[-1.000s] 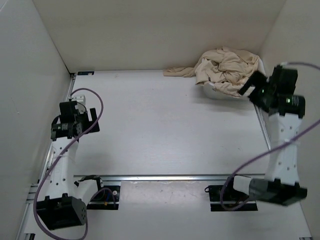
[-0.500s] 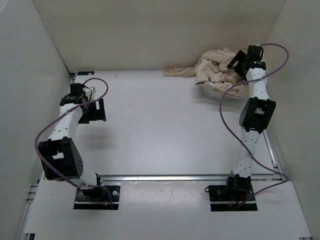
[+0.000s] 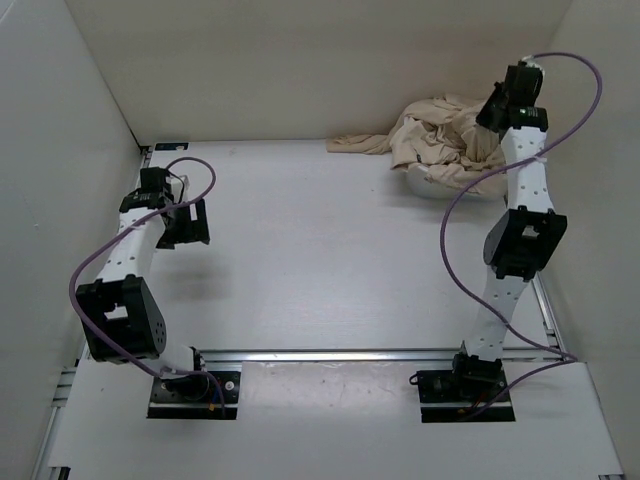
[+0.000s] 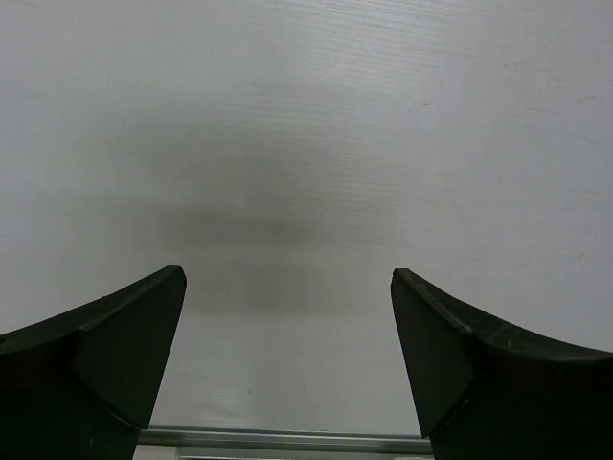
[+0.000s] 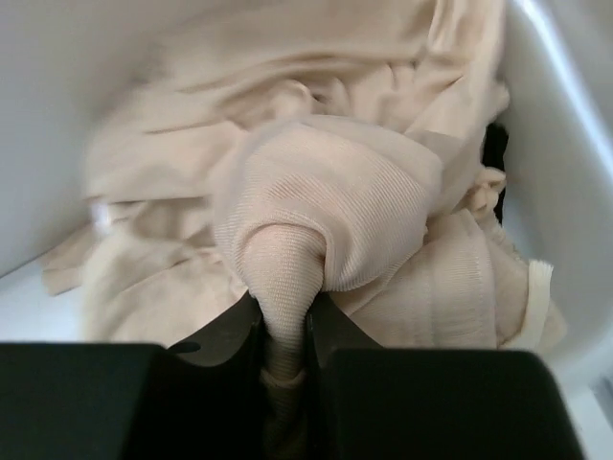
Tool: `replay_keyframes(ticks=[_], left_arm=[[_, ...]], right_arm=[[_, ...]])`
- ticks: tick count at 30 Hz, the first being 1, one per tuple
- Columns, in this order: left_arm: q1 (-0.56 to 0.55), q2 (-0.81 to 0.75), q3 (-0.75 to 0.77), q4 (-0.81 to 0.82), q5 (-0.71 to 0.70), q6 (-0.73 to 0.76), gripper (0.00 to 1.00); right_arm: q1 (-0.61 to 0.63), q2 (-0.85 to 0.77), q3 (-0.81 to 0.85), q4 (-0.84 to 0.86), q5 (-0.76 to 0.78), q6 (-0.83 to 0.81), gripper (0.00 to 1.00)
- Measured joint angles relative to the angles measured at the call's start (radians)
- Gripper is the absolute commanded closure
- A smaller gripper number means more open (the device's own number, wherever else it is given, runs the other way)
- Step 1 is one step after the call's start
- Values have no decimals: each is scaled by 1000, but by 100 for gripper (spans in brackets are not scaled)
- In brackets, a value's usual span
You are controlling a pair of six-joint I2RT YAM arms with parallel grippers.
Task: Fold and stack the trousers
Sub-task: Grab the trousers from the pile
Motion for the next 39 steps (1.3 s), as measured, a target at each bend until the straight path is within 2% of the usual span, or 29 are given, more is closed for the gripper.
replay_keyframes(ticks=[2, 5, 8, 11, 14, 18, 23, 24, 26, 27, 28, 29, 33, 37, 39], left_arm=[[0, -23, -11, 0, -15, 0, 0], [0, -70, -41, -2, -51, 0, 0], [0, -105, -78, -3, -93, 0, 0], [0, -112, -89, -27, -126, 0, 0], [0, -121, -85, -41, -135, 0, 0], [0, -144, -40, -62, -140, 0, 0], [0, -177, 13, -64, -157, 0, 0], [0, -178, 15, -67, -162, 0, 0], [-2, -174, 16, -71, -172, 0, 0], [-6, -167, 17, -74, -179, 0, 1], [-15, -159, 21, -81, -183, 0, 4], [-28, -148, 24, -86, -183, 0, 7], [-168, -111, 27, -118, -168, -1, 8], [-410, -109, -40, -106, -141, -1, 7], [-534, -110, -134, -93, -136, 0, 7]], right_arm=[[38, -93, -6, -19, 34, -42, 100], [169, -287, -25, -33, 76, -93, 100], [420, -474, -38, -2, 143, -146, 100], [742, -597, -37, 54, 181, -171, 100], [866, -645, -37, 76, 194, -148, 100], [872, -657, -122, 70, 253, -65, 100], [867, -573, -360, -35, 313, 129, 100], [863, -546, -398, -65, 316, 157, 96], [849, -488, -447, -126, 318, 200, 38], [839, -451, -457, -164, 309, 220, 16], [820, -409, -456, -197, 291, 227, 5], [800, -367, -449, -224, 273, 229, 4], [721, -247, -399, -342, 256, 225, 1], [654, -370, -649, -322, 266, 243, 1], [622, -503, -835, -292, 253, 267, 13]])
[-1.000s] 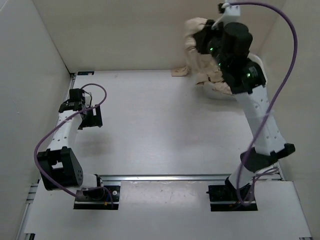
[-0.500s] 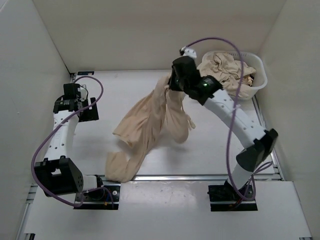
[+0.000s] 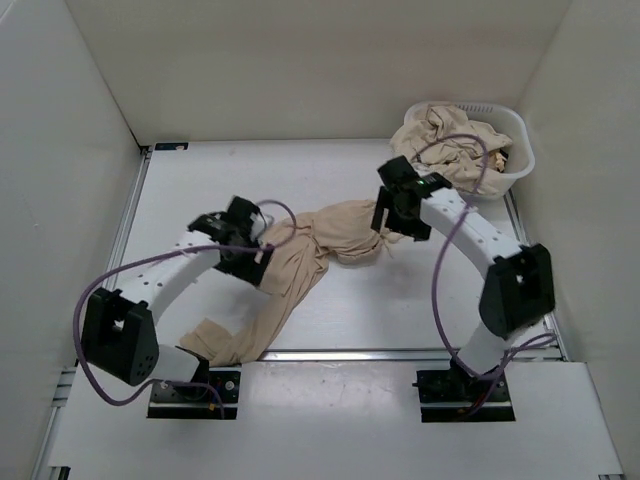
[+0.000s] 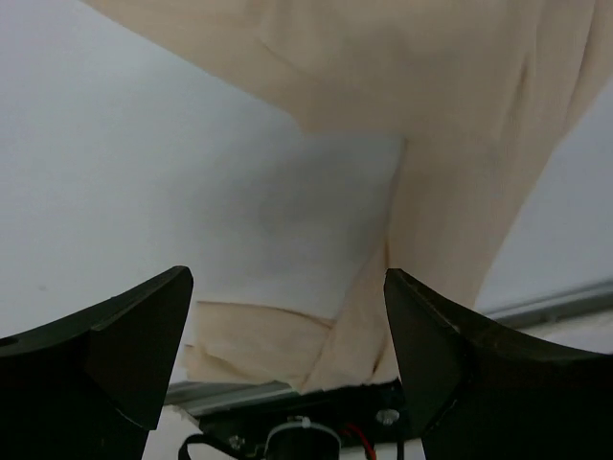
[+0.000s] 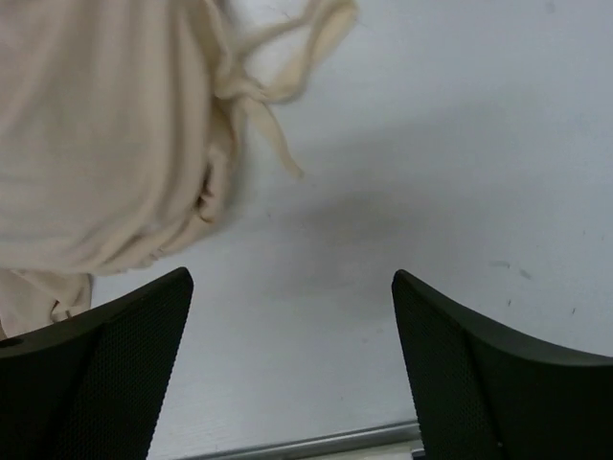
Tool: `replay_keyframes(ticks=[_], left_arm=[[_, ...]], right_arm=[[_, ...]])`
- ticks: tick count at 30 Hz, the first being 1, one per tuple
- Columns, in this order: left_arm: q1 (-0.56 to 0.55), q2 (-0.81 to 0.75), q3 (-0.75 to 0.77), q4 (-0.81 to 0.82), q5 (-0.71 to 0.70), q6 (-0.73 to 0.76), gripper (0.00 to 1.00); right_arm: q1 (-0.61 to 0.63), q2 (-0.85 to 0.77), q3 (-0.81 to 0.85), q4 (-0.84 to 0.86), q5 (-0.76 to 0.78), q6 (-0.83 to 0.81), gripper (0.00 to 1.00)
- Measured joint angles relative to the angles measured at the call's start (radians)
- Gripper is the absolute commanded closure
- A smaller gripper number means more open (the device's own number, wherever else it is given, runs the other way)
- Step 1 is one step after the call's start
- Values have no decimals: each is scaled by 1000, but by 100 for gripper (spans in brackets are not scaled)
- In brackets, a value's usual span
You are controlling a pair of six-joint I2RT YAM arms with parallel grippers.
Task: Fold and stack the trousers
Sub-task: Flatten the trousers out
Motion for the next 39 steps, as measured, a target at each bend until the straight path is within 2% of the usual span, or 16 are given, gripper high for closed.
replay_keyframes(ticks=[3, 4, 7, 12, 15, 16, 17, 19, 21, 22, 23, 26, 30, 35, 39], left_arm=[[-133, 27, -142, 4, -6, 1, 7], [-151, 45, -177, 3, -9, 1, 7], [-164, 120, -224, 6, -17, 0, 6], [-184, 170, -217, 22, -3, 2, 6], [-195, 194, -207, 21, 21, 5, 24], [-195, 202, -204, 20, 35, 5, 31], [-195, 209, -203, 20, 48, 5, 55], [-196, 225, -198, 15, 95, -10, 86], [-209, 235, -190, 7, 119, -6, 86], [-210, 237, -189, 5, 118, -5, 86], [-208, 240, -187, 3, 119, -7, 86], [-188, 237, -188, 3, 116, -10, 86], [-95, 206, -202, 19, 31, -8, 86], [142, 142, -204, 113, -124, -4, 86], [293, 125, -137, 138, -191, -4, 86]], right_arm=[[-62, -155, -199, 46, -48, 45, 34], [-84, -175, -238, 65, -66, 57, 36], [-119, -167, -327, 174, -146, 91, 36], [-101, -85, -357, 370, -310, 151, 24], [-83, -42, -354, 459, -370, 198, 23], [-79, -21, -347, 469, -383, 213, 29], [-75, 4, -335, 470, -393, 225, 32], [-70, 82, -292, 461, -415, 257, 41], [-70, 158, -248, 442, -429, 281, 49], [-69, 179, -243, 436, -432, 290, 56], [-69, 192, -243, 426, -439, 301, 70], [-67, 191, -239, 387, -425, 319, 100], [-64, 184, -195, 253, -351, 290, 100], [-63, 59, -88, -27, -168, 142, 100], [-62, -29, 79, -266, -2, 17, 99]])
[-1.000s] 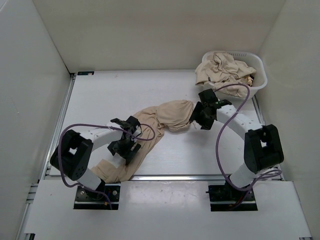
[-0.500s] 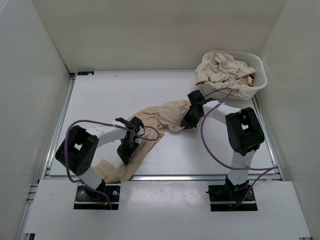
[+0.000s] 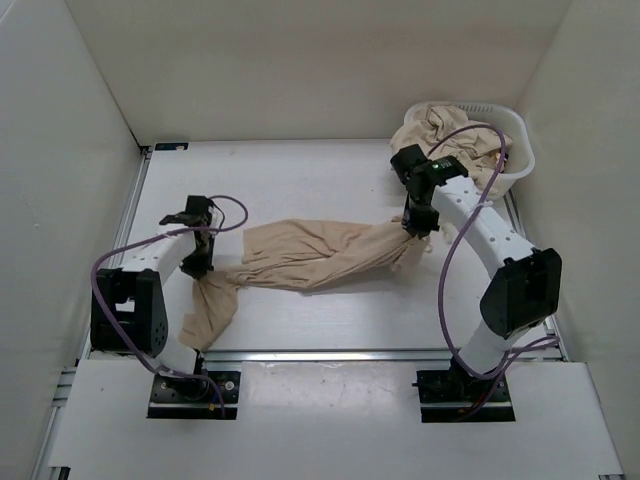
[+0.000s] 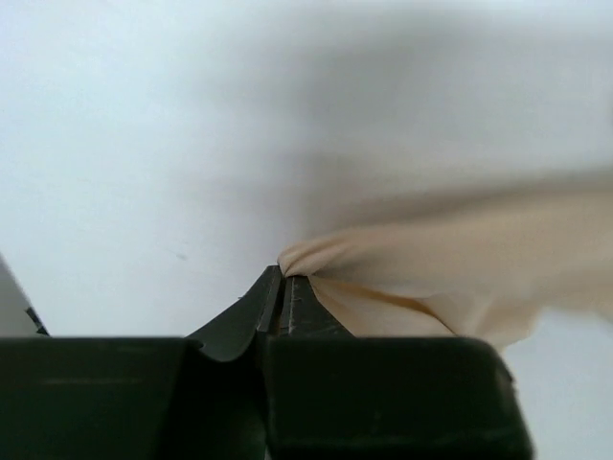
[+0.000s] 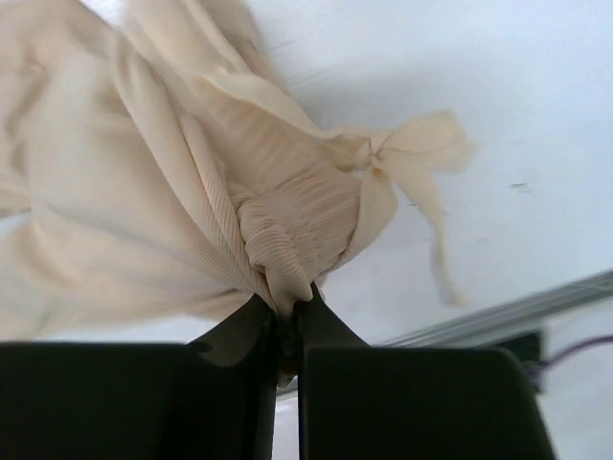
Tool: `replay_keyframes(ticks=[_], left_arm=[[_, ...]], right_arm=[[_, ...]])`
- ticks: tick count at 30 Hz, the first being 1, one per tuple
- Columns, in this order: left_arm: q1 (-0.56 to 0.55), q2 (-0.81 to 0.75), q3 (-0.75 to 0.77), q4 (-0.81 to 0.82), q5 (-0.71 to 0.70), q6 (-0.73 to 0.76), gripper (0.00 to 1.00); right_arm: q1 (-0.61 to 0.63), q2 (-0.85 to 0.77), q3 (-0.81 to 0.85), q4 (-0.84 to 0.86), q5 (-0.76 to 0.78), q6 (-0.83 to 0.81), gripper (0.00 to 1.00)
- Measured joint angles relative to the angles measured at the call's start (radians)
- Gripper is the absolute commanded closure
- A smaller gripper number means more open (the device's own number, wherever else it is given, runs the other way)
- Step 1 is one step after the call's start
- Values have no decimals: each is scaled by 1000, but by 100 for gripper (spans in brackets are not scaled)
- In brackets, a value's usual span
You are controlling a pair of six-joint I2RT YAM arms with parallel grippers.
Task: Fold and stack the trousers
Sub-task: Flatten the trousers out
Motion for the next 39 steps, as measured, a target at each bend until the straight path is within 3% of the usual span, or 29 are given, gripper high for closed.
replay_keyframes(ticks=[4, 5, 6, 7, 10, 13, 15, 21, 24, 27, 32, 39], left_arm=[[68, 26, 116, 23, -34, 0, 86], [72, 40, 145, 30, -43, 0, 86], [72, 53, 165, 36, -53, 0, 86], [72, 71, 189, 39, -64, 0, 86], [74, 126, 229, 53, -93, 1, 86], [89, 171, 236, 52, -107, 3, 86], [107, 183, 236, 47, -111, 3, 86], [149, 183, 232, 48, -105, 3, 86], [157, 183, 222, 51, -103, 3, 86], [158, 183, 203, 44, -99, 3, 86], [158, 180, 200, 41, -92, 4, 86], [158, 164, 168, 38, -88, 4, 86]], right_arm=[[27, 60, 130, -115, 105, -93, 88], [40, 109, 162, -133, 121, -113, 77], [55, 161, 192, -145, 130, -124, 59], [73, 229, 230, -153, 138, -137, 24], [125, 394, 315, -152, 146, -164, 1], [167, 417, 289, -136, 151, -148, 1], [171, 333, 200, -117, 149, -120, 1], [-12, -267, -264, 69, 62, 27, 6], [-112, -436, -438, 146, -15, 90, 6], [-142, -395, -534, 245, -109, 123, 1], [-143, -303, -557, 422, -206, 128, 1], [-209, -215, -567, 514, -255, 195, 12]])
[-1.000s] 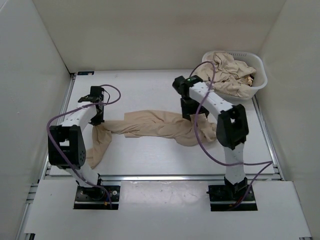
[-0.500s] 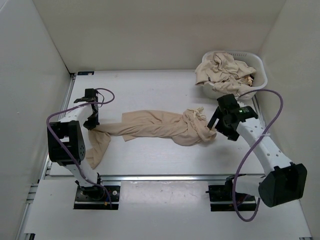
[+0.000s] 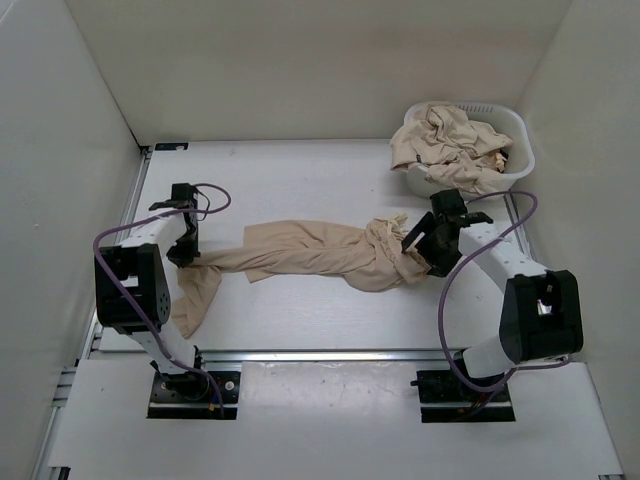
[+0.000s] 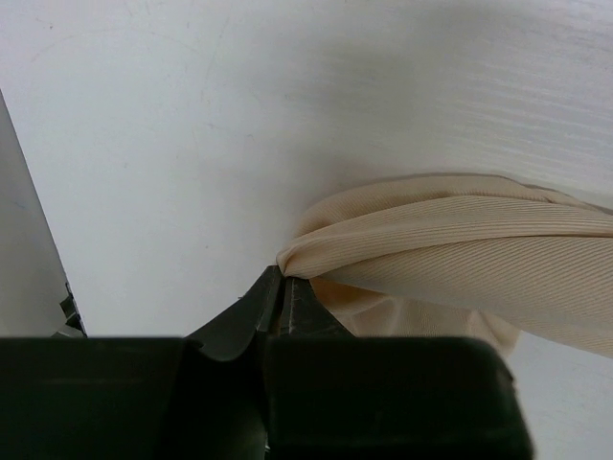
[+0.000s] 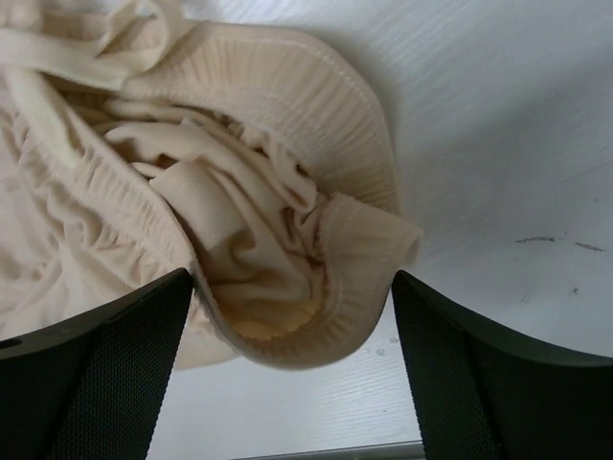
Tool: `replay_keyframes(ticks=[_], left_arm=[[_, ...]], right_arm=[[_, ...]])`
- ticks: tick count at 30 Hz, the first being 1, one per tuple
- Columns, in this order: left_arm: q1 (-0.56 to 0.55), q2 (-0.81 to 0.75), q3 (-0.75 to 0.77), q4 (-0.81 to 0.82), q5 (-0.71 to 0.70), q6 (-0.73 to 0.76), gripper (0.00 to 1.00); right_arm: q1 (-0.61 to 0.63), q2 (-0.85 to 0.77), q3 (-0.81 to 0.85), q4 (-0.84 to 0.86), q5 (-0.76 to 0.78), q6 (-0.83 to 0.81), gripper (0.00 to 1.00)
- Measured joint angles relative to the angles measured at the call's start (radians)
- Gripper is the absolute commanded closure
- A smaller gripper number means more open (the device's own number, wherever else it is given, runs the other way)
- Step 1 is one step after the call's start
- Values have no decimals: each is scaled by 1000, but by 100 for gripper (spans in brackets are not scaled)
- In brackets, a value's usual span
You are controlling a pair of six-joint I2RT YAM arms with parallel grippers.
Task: Fold and stack the trousers
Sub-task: Flatten the trousers out
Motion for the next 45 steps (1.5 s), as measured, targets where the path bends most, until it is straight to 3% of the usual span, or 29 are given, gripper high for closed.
replay_keyframes(ticks=[3, 4, 6, 7, 9, 15, 21, 26, 32, 37, 40, 41, 43, 45], left_arm=[[0, -1, -4, -2, 1, 0, 86], [0, -1, -4, -2, 1, 0, 86], [0, -2, -5, -2, 1, 0, 86], [0, -2, -6, -2, 1, 0, 86], [1, -2, -6, -2, 0, 0, 86], [81, -1, 50, -21, 2, 0, 86], [232, 10, 276, -13, -28, 0, 86], [269, 62, 435, -5, -69, -1, 86], [252, 144, 544, -20, -76, 0, 86], [248, 164, 606, -53, -76, 0, 86], [246, 163, 640, -53, -76, 0, 86], [245, 159, 640, -55, -76, 0, 86], [244, 146, 612, -61, -75, 0, 86], [243, 102, 507, -49, -72, 0, 86]], right_arm=[[-25, 20, -36, 39, -29, 43, 27], [-29, 26, -45, 46, -37, 57, 50], [-31, 33, -54, 59, -53, 69, 73], [-31, 33, -54, 61, -58, 79, 90], [-31, 33, -48, 51, -59, 86, 100], [-32, 13, 93, -127, -52, 43, 100], [-101, -234, 148, -330, -81, -32, 100], [-193, -393, 9, -424, -177, -76, 100], [-326, -354, -246, -435, -331, -128, 100], [-393, -331, -182, -466, -426, -193, 100], [-397, -287, -18, -481, -433, -229, 87], [-398, -282, 20, -476, -430, -239, 87], [-400, -288, 20, -459, -425, -256, 87], [-429, -317, -70, -450, -418, -257, 77]])
